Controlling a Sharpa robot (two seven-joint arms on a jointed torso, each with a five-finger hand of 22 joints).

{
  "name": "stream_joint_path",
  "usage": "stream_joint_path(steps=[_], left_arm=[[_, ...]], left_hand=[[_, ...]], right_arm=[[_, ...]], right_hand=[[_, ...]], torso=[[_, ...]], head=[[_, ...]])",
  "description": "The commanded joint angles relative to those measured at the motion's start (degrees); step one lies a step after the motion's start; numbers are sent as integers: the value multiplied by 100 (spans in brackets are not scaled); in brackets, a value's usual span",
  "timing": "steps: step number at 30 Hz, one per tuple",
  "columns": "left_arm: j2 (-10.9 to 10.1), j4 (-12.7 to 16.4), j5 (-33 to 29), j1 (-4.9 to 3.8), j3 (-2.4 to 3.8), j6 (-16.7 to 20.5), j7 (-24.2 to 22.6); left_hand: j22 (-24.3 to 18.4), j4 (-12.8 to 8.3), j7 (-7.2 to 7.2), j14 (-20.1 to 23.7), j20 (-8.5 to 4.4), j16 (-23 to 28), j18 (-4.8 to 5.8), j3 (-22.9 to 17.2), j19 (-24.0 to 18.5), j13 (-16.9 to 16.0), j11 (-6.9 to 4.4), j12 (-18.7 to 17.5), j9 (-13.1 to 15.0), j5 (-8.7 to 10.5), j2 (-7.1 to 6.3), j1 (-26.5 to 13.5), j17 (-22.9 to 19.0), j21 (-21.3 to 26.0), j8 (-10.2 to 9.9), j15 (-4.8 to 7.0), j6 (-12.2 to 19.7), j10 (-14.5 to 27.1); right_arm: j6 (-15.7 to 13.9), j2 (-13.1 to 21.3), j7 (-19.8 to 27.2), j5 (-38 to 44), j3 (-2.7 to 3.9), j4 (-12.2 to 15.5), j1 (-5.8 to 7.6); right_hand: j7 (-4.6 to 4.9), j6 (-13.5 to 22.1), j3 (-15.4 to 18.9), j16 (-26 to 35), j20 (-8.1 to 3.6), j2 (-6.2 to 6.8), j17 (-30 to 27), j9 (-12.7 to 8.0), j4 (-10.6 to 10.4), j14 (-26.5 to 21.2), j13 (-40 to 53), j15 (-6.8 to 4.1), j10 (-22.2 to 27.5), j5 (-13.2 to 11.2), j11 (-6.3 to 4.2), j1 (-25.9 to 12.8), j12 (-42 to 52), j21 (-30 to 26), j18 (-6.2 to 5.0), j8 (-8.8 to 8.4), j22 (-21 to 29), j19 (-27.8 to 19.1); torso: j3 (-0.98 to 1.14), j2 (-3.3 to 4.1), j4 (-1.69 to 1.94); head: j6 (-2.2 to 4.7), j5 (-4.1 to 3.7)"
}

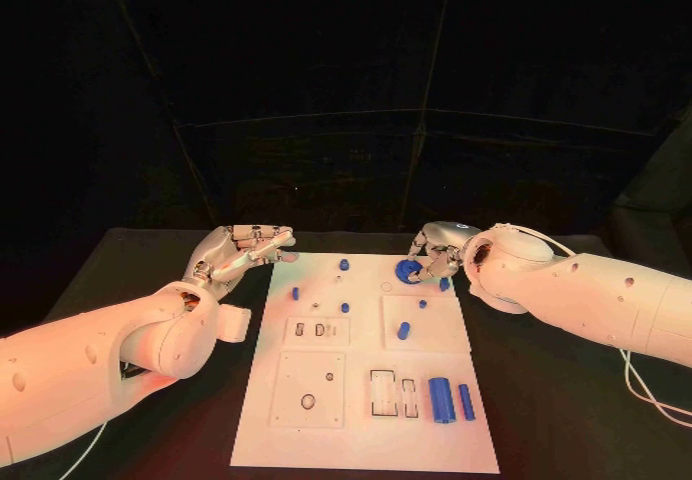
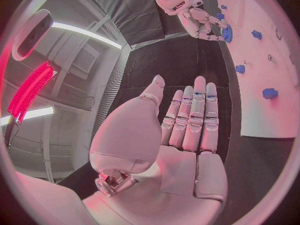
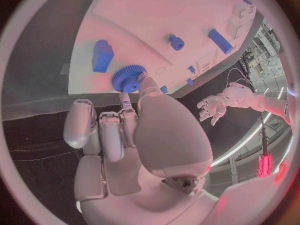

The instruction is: Assemble the parts on the task board

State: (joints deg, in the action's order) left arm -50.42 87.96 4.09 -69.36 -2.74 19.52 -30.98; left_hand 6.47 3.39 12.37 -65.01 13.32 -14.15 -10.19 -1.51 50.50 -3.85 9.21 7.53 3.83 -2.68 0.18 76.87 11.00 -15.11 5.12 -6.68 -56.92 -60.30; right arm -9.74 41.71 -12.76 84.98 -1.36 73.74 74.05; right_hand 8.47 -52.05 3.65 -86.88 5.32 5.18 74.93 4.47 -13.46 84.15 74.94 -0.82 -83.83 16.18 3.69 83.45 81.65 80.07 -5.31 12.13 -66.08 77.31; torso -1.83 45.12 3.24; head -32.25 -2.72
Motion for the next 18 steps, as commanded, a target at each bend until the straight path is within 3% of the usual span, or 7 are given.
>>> stream_joint_path(steps=[1,8,16,18], left_arm=[[-5,8,26,-8,6,-65,-21],[-6,3,26,-8,6,-68,-18],[-1,-4,26,-8,6,-69,-9],[0,-5,26,-8,6,-70,-4]], left_hand=[[-8,-31,28,33,8,33,-32,9,15,9,24,-33,-8,-6,47,7,6,37,-31,5,-3,20],[-8,-31,28,33,8,33,-32,9,15,9,24,-33,-8,-6,47,7,6,37,-31,5,-3,20],[-8,-31,28,33,8,33,-32,9,15,9,24,-33,-8,-6,47,7,6,37,-31,5,-3,20],[-15,-43,32,36,10,46,-32,12,15,10,28,-46,-9,-6,56,10,9,46,-42,2,0,25]], right_arm=[[182,-11,-56,108,-11,18,-14],[144,-25,-71,146,-11,12,-21],[34,-37,-133,190,-11,18,-25],[-55,-35,-146,197,-11,38,-26]], right_hand=[[-3,-31,11,-25,3,-14,603,-8,35,414,524,1,-53,-31,-23,-11,36,24,41,1,-9,48],[-3,-36,0,-31,3,-35,622,-10,44,417,536,1,-59,-47,-23,-8,45,24,41,1,-10,49],[-12,-183,-350,-42,-9,-318,650,-27,272,420,574,-11,-69,-350,-39,241,60,47,49,24,-53,77],[-27,-244,-445,-48,-14,-375,667,-31,284,423,589,-20,-78,-289,-52,241,69,58,54,25,-76,91]], torso=[[4,-2,-3],[7,1,0],[6,-1,-1],[6,-2,-1]], head=[[-2,2],[-4,-2],[-16,-7],[-13,-9]])
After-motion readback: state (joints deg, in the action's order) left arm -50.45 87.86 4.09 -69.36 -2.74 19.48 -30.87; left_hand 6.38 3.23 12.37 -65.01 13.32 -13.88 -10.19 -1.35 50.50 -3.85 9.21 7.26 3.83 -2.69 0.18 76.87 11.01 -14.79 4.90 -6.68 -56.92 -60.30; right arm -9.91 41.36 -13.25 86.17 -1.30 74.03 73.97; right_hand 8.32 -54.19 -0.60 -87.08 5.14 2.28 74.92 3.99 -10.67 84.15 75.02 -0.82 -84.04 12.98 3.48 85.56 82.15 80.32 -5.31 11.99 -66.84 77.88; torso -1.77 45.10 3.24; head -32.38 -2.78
